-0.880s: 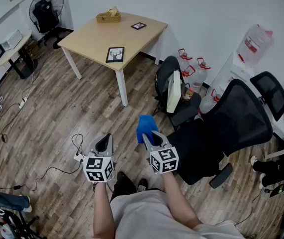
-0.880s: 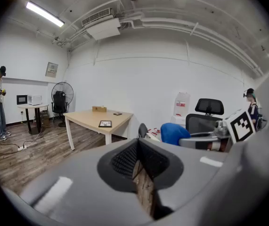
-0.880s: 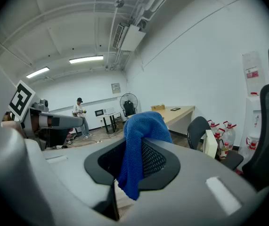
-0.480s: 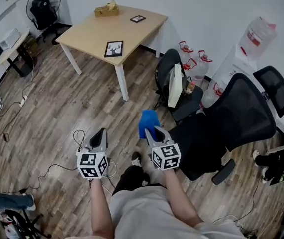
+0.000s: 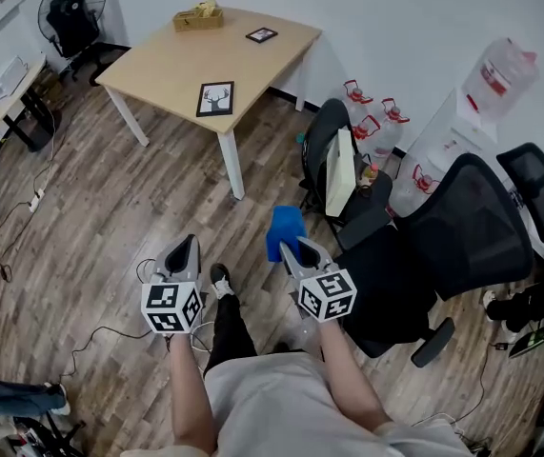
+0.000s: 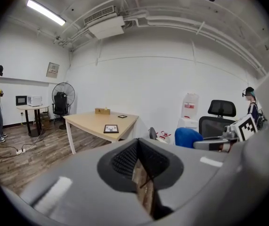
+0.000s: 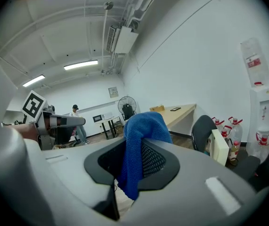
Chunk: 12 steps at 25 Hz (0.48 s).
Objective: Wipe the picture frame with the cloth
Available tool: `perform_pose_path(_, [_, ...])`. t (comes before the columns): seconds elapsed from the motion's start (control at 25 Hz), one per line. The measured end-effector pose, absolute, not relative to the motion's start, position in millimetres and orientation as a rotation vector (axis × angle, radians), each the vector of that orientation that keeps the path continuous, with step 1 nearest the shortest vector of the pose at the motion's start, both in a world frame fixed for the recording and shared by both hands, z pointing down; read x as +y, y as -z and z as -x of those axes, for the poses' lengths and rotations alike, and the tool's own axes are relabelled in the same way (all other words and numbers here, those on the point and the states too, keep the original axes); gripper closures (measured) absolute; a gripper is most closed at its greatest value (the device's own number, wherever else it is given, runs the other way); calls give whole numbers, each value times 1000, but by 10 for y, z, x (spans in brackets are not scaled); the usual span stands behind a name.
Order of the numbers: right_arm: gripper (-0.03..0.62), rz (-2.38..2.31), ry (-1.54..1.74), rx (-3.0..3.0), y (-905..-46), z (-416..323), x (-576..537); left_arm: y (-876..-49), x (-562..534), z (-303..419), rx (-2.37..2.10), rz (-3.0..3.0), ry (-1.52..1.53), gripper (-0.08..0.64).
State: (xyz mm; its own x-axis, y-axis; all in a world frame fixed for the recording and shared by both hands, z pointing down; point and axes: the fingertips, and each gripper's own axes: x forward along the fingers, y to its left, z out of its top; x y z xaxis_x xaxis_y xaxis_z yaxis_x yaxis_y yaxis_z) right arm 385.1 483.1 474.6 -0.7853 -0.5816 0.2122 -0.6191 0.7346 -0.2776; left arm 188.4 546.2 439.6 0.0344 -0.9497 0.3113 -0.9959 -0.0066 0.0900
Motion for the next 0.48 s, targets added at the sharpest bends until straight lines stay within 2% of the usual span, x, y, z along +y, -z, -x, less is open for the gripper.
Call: perform_pose_path(0.48, [529,-1026,-549,-2681,-5044,-2340,3190,-4772,3841,-200,-1898,-1942,-168,508])
